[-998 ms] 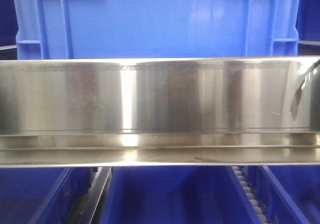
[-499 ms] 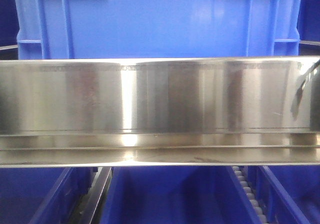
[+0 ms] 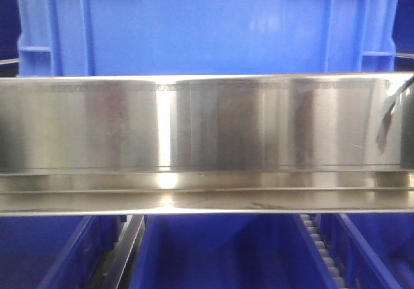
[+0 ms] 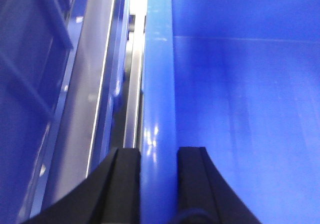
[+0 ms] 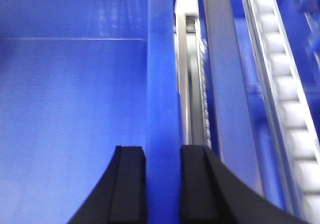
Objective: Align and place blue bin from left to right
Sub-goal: 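Close both grippers on the blue bin's side walls, then lift the blue bin with both grippers up off the roller shelf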
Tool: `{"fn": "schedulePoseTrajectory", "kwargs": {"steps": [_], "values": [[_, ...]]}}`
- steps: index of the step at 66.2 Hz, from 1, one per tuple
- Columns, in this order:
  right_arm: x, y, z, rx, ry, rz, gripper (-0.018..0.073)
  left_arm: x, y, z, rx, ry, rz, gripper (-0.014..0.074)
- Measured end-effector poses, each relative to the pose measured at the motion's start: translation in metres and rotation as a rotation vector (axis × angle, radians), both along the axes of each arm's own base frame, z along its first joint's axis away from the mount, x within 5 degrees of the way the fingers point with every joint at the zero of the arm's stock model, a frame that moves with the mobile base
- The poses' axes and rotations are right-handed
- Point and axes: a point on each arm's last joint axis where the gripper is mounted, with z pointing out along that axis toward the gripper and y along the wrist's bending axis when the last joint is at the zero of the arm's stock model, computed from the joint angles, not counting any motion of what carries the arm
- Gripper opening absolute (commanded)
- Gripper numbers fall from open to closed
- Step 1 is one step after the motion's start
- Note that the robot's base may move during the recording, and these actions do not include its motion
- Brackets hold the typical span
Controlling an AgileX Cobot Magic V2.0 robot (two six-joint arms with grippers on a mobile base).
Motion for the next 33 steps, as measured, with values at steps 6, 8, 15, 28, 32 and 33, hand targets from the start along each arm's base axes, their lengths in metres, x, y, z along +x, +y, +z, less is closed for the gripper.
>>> {"fn": "schedulePoseTrajectory", "kwargs": {"steps": [6,8,15,28,32,33], "values": [[-0.006,-0.004,0.006,-0.001,0.004,-0.008,-0.0067,-0.005,-0.005,0.005,0.005,0.011,-0.001,-0.0111],[-0.008,-0.005,0.008,-0.001,0.002,-0.011,-0.0067,-0.006,-0.006,0.008,0.008,0.008,-0.005,-0.0111],[-0.017,-0.012,0.022,0.003,-0.022,-0.022,-0.0067,-0.01,-0.012,0.013,0.012,-0.008,-0.018,-0.0111],[-0.032,-0.023,0.043,0.007,-0.067,-0.045,-0.0067,-0.019,-0.021,0.021,0.004,-0.024,-0.047,-0.0111],[-0.036,-0.027,0.049,0.011,-0.075,-0.053,-0.0067,-0.024,-0.021,0.027,-0.004,-0.036,-0.053,-0.0111],[-0.038,-0.027,0.05,0.015,-0.078,-0.055,-0.0067,-0.025,-0.022,0.028,-0.005,-0.038,-0.056,-0.0111]]}}
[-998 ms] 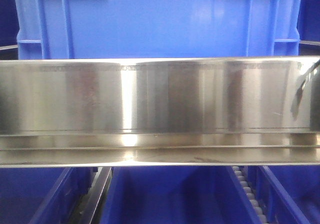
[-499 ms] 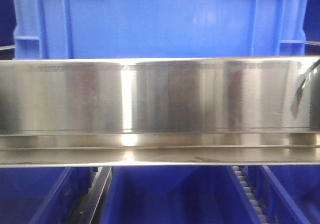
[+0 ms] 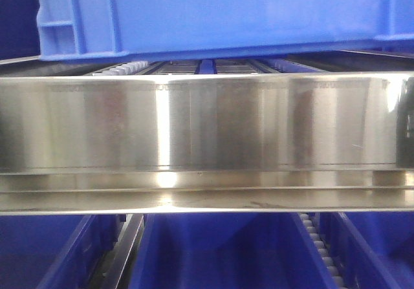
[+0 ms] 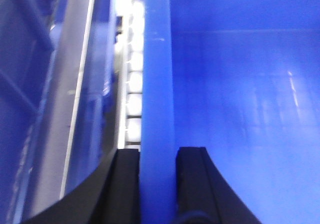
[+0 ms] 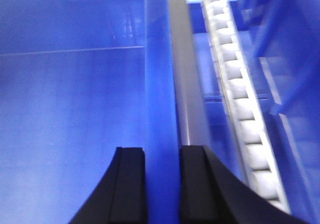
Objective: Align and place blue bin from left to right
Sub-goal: 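Lift the blue bin with both grippers up off the roller shelf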
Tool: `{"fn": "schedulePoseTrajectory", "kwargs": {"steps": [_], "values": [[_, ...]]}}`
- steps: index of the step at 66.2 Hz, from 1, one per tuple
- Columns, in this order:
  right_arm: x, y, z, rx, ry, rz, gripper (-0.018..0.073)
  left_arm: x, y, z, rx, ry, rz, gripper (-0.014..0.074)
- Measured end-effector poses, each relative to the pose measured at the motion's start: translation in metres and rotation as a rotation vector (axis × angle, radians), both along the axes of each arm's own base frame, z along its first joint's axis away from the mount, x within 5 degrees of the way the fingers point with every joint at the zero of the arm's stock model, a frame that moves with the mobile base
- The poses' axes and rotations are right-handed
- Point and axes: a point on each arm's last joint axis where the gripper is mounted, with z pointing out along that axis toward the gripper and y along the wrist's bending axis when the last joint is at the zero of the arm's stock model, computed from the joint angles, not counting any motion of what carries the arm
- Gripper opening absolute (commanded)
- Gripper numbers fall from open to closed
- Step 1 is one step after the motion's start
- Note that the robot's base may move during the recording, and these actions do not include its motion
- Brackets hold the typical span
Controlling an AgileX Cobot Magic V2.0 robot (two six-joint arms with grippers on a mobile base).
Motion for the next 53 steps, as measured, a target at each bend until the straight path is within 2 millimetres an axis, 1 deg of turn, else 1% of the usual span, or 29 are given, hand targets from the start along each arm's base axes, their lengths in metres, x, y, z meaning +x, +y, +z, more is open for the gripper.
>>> {"fn": "schedulePoseTrajectory", "kwargs": {"steps": [6,13,21,25,31,38,46,53], "values": [[-0.011,-0.001,0.011,0.013,-0.024,0.005,-0.0067,-0.01,0.004,0.013,-0.011,-0.027,-0.001,-0.0111],[-0.028,0.001,0.025,0.033,-0.06,0.019,-0.0067,-0.023,0.011,0.029,-0.022,-0.061,0.011,-0.0111],[-0.044,0.005,0.035,0.037,-0.083,0.024,-0.0067,-0.035,0.016,0.042,-0.03,-0.094,0.02,-0.0111],[-0.049,0.006,0.036,0.028,-0.091,0.02,-0.0067,-0.042,0.016,0.048,-0.028,-0.11,0.024,-0.0111],[-0.058,0.007,0.035,0.016,-0.098,0.007,-0.0069,-0.052,0.013,0.049,-0.012,-0.123,0.034,-0.0111],[-0.071,0.004,0.028,0.003,-0.082,-0.001,-0.0069,-0.069,0.007,0.046,0.013,-0.127,0.039,-0.0111],[-0.091,-0.002,0.023,-0.008,-0.086,-0.01,-0.0069,-0.092,0.002,0.043,0.009,-0.121,0.036,-0.0111],[-0.111,-0.009,0.022,-0.003,-0.1,-0.005,-0.0069,-0.113,0.002,0.04,-0.006,-0.123,0.035,-0.0111]]}}
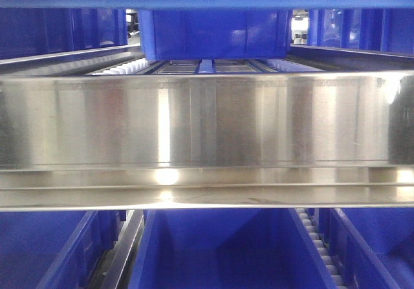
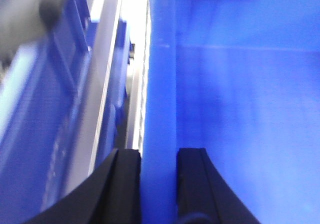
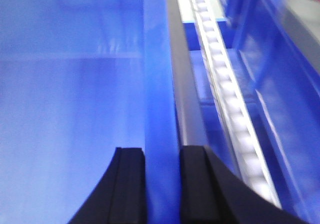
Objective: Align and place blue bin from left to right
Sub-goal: 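Lift the blue bin with both grippers up off the roller shelf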
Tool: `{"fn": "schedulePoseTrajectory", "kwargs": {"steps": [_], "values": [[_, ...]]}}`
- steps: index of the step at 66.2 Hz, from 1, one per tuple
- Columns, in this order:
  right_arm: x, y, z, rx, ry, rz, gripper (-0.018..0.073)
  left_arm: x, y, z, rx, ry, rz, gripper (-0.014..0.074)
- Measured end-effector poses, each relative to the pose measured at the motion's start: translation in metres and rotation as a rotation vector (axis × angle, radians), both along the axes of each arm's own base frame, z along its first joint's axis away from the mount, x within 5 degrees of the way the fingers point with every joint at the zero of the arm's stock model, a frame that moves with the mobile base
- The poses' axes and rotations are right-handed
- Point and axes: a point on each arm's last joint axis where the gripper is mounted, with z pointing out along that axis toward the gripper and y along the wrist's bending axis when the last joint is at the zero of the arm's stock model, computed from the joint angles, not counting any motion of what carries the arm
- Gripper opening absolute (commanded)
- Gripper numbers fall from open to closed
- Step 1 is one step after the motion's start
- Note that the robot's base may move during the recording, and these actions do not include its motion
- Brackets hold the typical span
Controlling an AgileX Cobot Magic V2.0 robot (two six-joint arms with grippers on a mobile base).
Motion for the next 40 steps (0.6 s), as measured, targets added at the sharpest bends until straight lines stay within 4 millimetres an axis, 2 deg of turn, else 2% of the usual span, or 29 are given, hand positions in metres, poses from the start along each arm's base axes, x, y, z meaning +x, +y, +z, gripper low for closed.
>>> {"fn": "schedulePoseTrajectory", "kwargs": {"steps": [21,28,40], "values": [[-0.044,-0.009,-0.008,0.022,-0.033,0.032,-0.0069,-0.053,0.005,-0.011,-0.017,-0.023,-0.014,-0.0111],[-0.053,-0.011,-0.011,0.028,-0.034,0.026,-0.0069,-0.059,0.007,-0.008,-0.022,-0.043,-0.018,-0.0111],[-0.057,-0.01,-0.012,0.023,-0.032,0.022,-0.0069,-0.059,0.007,-0.007,-0.019,-0.051,-0.016,-0.0111]]}}
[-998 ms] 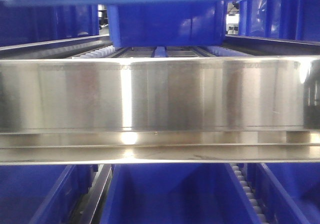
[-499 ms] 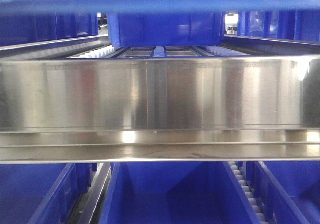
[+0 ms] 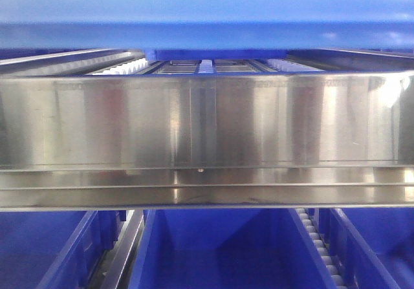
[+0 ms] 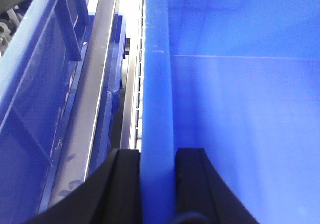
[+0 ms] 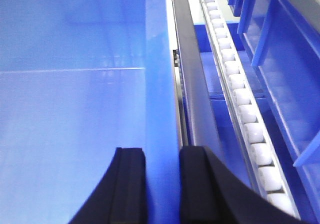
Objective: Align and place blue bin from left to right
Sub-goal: 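Lift the blue bin with both grippers up off the roller shelf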
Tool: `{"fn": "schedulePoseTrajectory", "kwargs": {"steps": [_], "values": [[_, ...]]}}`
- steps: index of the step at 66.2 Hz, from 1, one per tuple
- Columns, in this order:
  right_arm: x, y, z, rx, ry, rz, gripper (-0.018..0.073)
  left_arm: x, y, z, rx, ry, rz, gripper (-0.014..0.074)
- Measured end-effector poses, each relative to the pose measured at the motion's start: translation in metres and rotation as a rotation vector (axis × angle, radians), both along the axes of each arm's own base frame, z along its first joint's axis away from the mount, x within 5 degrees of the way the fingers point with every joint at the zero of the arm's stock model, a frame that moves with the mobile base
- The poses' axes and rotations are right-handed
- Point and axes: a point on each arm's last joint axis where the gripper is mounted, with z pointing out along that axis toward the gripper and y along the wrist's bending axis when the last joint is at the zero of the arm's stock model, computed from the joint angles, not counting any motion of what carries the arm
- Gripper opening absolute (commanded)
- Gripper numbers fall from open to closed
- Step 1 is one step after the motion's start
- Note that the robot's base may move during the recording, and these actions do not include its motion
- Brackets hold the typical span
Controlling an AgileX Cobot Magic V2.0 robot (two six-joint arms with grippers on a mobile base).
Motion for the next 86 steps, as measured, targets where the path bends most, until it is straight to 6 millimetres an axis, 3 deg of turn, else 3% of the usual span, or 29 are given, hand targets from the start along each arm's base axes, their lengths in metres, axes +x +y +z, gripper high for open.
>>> {"fn": "schedulePoseTrajectory", "kwargs": {"steps": [86], "values": [[0.0001,0.0003,0.0009,0.008,-0.013,0.004,-0.0069,0.0008,-0.0011,-0.0093,0.022,0.019,-0.001,-0.0111]]}}
